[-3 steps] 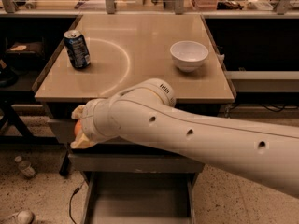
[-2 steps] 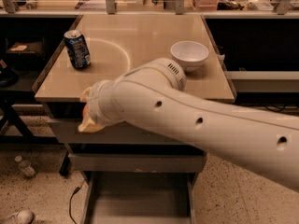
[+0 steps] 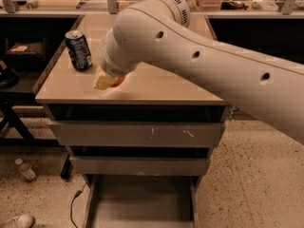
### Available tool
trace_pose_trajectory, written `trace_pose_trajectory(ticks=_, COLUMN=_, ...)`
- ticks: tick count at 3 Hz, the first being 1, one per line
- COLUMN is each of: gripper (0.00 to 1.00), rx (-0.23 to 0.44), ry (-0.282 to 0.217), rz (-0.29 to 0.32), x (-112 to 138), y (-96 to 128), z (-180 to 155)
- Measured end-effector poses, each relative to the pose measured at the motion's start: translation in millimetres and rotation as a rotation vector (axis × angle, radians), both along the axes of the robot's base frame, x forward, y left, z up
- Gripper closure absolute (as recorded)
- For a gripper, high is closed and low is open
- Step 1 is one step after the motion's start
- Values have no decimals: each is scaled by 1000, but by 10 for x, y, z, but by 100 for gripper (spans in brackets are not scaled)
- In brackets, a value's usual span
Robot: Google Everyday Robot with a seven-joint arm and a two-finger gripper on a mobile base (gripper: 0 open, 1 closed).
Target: Pick orange from bottom drawer and place on counter
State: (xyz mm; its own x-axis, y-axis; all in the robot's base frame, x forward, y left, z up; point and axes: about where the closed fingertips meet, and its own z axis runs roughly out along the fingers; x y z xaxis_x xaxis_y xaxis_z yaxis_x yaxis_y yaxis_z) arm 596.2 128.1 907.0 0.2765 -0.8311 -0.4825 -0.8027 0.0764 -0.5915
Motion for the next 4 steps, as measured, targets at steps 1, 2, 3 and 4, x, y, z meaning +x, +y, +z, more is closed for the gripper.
trace_pose_trajectory(ticks=1, gripper=100, rx=0, ry=0, rz=0, x=-1, y=0, z=-3)
trace_pose_trajectory(ticks=2, gripper=100, rx=-13, ry=19, rz=-12, x=181, y=-52, z=-72)
trace_pose_trajectory(ticks=3, gripper=100, rx=-18, ry=35, rz=-41, x=480, y=-137, z=-106)
trace_pose_trajectory(ticks=4, gripper=100, rx=-38, ry=56, rz=-70, x=748, y=-252, z=-155)
